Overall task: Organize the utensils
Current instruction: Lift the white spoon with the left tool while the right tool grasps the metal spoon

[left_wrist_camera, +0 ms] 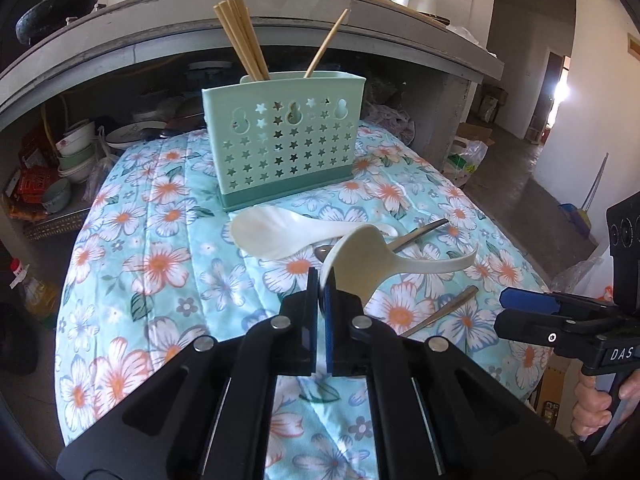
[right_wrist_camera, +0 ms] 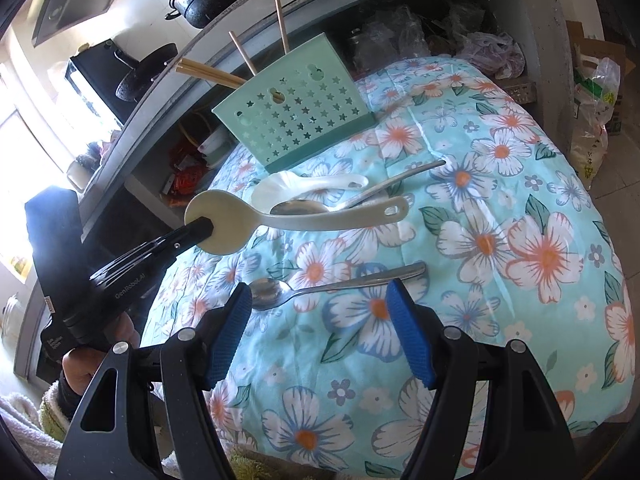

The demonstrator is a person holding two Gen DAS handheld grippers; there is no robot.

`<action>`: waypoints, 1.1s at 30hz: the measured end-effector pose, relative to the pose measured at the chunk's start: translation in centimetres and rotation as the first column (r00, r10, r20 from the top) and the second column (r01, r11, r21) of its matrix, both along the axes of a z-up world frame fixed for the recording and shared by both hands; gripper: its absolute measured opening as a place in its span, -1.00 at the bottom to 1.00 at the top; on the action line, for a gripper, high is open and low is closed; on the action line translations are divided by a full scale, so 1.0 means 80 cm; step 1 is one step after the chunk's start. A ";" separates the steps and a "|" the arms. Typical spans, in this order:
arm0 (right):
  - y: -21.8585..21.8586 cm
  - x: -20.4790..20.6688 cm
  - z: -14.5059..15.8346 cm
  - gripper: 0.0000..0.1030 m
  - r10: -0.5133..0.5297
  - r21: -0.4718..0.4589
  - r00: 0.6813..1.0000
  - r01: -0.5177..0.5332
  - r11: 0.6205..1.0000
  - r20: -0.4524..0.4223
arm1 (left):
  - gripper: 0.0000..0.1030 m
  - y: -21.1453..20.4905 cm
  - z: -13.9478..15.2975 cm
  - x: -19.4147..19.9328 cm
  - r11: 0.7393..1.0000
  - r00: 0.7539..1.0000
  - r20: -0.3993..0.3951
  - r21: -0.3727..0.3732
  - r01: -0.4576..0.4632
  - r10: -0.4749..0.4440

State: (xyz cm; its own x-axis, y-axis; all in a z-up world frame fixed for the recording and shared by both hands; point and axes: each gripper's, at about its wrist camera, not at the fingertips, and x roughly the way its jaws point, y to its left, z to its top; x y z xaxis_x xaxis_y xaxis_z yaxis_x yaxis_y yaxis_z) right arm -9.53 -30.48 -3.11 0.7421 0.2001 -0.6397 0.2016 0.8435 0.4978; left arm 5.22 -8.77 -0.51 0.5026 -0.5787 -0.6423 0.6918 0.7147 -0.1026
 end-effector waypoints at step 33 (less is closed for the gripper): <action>0.059 0.009 0.015 0.32 0.133 -0.326 0.990 -0.137 0.935 -0.037 | -0.97 0.069 0.022 0.019 0.969 0.972 0.044 0.082 -0.233 0.230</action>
State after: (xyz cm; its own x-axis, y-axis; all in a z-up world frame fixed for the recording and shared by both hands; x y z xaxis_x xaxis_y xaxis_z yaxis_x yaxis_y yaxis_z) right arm -8.84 -25.74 -1.87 0.7129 0.0754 -0.6972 0.0796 0.9791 0.1872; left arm 6.76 -3.26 1.26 0.6388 -0.3875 -0.6647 0.5084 0.8610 -0.0133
